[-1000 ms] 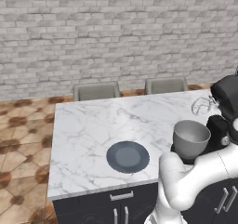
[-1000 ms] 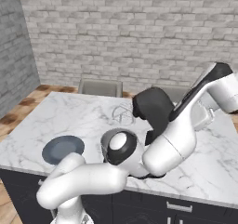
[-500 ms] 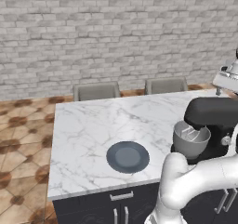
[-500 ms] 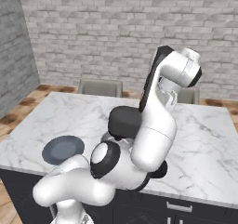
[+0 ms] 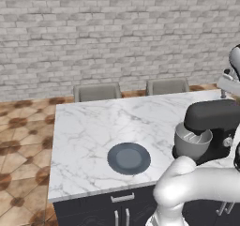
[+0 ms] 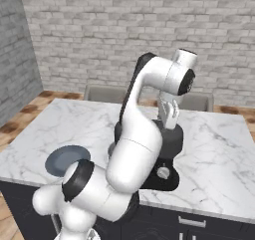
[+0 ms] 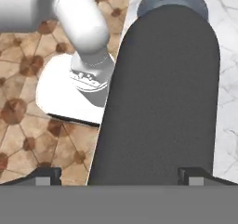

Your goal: Add butter and sugar cubes to the stand mixer bowl and then turn on the stand mixer to begin making frosting.

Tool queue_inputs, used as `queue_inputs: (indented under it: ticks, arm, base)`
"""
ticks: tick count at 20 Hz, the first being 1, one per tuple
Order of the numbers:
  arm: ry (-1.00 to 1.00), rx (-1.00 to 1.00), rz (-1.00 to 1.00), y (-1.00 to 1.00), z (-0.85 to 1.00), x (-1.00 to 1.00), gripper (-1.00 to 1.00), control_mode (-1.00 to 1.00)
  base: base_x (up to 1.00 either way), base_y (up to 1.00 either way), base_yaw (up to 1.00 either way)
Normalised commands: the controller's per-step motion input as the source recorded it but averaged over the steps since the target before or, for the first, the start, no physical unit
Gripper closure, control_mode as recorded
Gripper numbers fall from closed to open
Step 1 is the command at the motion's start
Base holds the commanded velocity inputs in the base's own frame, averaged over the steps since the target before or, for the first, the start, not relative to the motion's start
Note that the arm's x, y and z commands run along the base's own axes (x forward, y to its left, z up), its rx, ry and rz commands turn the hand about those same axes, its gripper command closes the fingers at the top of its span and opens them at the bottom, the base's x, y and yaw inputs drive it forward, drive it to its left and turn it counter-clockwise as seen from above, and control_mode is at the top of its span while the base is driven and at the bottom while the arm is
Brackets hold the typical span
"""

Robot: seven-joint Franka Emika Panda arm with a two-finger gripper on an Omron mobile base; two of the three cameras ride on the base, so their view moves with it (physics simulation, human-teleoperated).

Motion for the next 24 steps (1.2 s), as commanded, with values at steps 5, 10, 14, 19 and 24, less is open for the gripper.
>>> queue_inputs:
  ticks: [5, 10, 14, 19, 24]
  arm:
    - [-0.33, -0.19, 0.0, 0.0, 0.1, -0.98, -1.0, -1.0]
    - [-0.35, -0.17, 0.0, 0.0, 0.0, -0.93, -1.0, -1.0]
    - [-0.32, -0.2, 0.08, 0.0, -0.02, -0.81, -1.0, -1.0]
    - [-0.33, -0.25, 0.2, 0.0, 0.0, -0.81, -1.0, -1.0]
    - [-0.28, -0.29, 0.29, 0.0, 0.0, -0.49, -1.0, -1.0]
  base:
    - [0.0, 0.0, 0.0]
    - [0.0, 0.0, 0.0]
    - [0.0, 0.0, 0.0]
    - [0.0, 0.0, 0.0]
    - [0.0, 0.0, 0.0]
